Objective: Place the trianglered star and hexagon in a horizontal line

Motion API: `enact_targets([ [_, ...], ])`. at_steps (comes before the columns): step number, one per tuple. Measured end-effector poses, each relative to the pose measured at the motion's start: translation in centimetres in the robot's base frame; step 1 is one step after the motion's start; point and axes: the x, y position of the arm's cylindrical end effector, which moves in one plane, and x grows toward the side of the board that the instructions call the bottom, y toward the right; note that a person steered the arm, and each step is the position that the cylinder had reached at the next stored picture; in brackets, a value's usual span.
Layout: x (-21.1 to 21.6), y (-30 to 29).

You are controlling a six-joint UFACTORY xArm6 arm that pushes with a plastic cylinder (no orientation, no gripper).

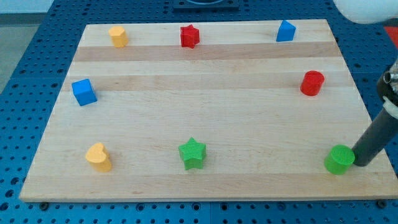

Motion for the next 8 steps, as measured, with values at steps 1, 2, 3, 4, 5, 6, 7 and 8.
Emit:
enact_targets([
  [1,-8.9,2.5],
  [2,-15.1,7.1],
  [3,-24.5,7.0],
  [4,-28.6,1.5],
  [5,-31.1,-4.5],
  [6,-33.3,-2.5],
  [7,-36.6,-6.0],
  [8,-32.8,-11.8],
])
